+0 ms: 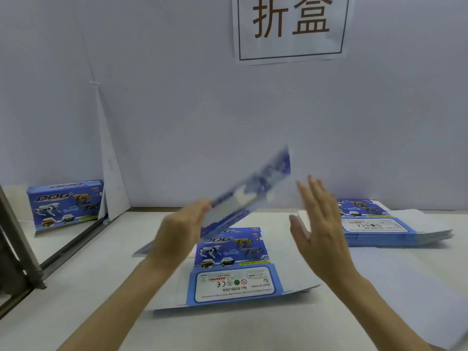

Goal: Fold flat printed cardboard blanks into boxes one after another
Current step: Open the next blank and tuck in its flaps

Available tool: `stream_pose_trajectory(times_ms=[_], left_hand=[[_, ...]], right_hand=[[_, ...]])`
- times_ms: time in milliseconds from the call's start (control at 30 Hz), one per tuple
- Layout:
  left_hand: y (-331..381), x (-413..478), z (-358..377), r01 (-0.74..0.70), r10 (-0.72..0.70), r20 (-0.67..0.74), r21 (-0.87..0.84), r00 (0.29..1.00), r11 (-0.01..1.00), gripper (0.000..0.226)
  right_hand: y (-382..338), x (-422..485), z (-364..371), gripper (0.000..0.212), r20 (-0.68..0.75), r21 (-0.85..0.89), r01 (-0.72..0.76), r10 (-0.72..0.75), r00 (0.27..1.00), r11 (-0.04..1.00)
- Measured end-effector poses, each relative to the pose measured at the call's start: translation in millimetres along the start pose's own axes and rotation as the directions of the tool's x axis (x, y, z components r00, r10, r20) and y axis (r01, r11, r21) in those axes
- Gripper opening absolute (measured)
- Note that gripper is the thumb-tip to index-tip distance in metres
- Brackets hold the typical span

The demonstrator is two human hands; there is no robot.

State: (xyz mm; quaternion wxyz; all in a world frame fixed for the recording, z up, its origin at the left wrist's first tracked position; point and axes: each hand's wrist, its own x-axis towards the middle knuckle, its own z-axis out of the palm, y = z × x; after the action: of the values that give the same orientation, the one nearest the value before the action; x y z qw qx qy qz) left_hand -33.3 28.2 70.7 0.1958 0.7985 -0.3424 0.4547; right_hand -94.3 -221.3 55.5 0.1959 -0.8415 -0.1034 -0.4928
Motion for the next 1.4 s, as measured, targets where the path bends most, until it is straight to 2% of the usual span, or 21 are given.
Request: stream_pose_trajectory(times_ms=[67,100,167,233,333,400,500,533,600,667,733,800,867,900,967,1033,1067,1133,1167,1267,1400], left_hand=[[7,26,-8,0.202,-0.228,-0.211,-0.138,0.951,0.970,0.014],[14,35,-9,0.268,-0.331,-0.258,-0.248,0.908,0.931,0.019],[30,46,-5,0.335,-0.482,-0.253,-0.458,0.839,0.823,0.030],[45,50,0,0.358,-0.563,-0.202,-0.593,0.801,0.722,0.028],[54,46,6,0.359,-0.616,-0.100,-0.735,0.782,0.575,0.026],[54,41,13,0.379,-0.633,-0.042,-0.770,0.773,0.514,0.029],[53,37,23,0.440,-0.652,0.036,-0.766,0.757,0.469,0.048],[53,36,25,0.456,-0.653,0.070,-0.772,0.754,0.443,0.054],[51,34,26,0.472,-0.657,0.096,-0.773,0.747,0.424,0.053],[53,34,25,0.472,-0.659,0.063,-0.749,0.750,0.466,0.044],[60,33,29,0.458,-0.627,0.053,-0.732,0.777,0.505,0.038],[71,31,36,0.450,-0.573,0.096,-0.730,0.814,0.515,0.036],[73,30,42,0.466,-0.541,0.156,-0.729,0.827,0.502,0.038],[69,30,41,0.481,-0.544,0.183,-0.737,0.819,0.475,0.039],[52,29,33,0.511,-0.545,0.240,-0.747,0.803,0.425,0.047],[35,26,22,0.572,-0.533,0.377,-0.777,0.758,0.264,0.081],[30,25,18,0.596,-0.505,0.446,-0.783,0.739,0.180,0.087],[27,24,15,0.609,-0.481,0.492,-0.785,0.726,0.117,0.068],[28,24,15,0.599,-0.506,0.474,-0.793,0.720,0.109,0.057],[29,24,18,0.569,-0.574,0.417,-0.815,0.705,0.107,0.043],[35,26,13,0.576,-0.473,0.512,-0.818,0.718,-0.011,0.029]], right_hand=[[-8,17,-5,0.066,0.009,0.198,-0.224,0.227,0.974,0.954],[-13,25,-6,0.069,0.063,0.295,-0.324,0.320,0.945,0.899],[-22,40,-6,0.061,0.175,0.499,-0.432,0.401,0.899,0.751],[-22,50,-4,0.046,0.208,0.642,-0.453,0.428,0.880,0.619],[-9,58,-13,0.047,0.153,0.650,-0.495,0.540,0.828,0.576],[1,57,-17,0.037,0.211,0.658,-0.537,0.557,0.804,0.527],[2,51,-14,0.019,0.292,0.712,-0.513,0.462,0.837,0.479],[1,49,-12,0.023,0.296,0.716,-0.502,0.441,0.848,0.486],[-5,46,-6,0.045,0.285,0.720,-0.490,0.434,0.855,0.491],[-8,46,-2,0.067,0.274,0.682,-0.505,0.455,0.847,0.530],[-10,44,0,0.072,0.318,0.678,-0.526,0.441,0.839,0.513],[-16,41,2,0.053,0.408,0.725,-0.538,0.361,0.838,0.430],[-21,40,2,0.025,0.467,0.727,-0.554,0.298,0.832,0.406],[-22,40,0,0.018,0.476,0.715,-0.560,0.294,0.829,0.419],[-17,42,-9,0.021,0.494,0.680,-0.574,0.294,0.818,0.456],[-8,43,-17,0.026,0.511,0.691,-0.604,0.322,0.797,0.397],[-4,42,-20,0.026,0.527,0.695,-0.620,0.329,0.783,0.363],[0,40,-19,0.030,0.555,0.698,-0.643,0.329,0.764,0.315],[2,38,-18,0.030,0.566,0.700,-0.652,0.331,0.755,0.290],[3,38,-18,0.041,0.587,0.688,-0.672,0.335,0.737,0.274],[4,41,-26,0.046,0.604,0.695,-0.686,0.340,0.720,0.218]])
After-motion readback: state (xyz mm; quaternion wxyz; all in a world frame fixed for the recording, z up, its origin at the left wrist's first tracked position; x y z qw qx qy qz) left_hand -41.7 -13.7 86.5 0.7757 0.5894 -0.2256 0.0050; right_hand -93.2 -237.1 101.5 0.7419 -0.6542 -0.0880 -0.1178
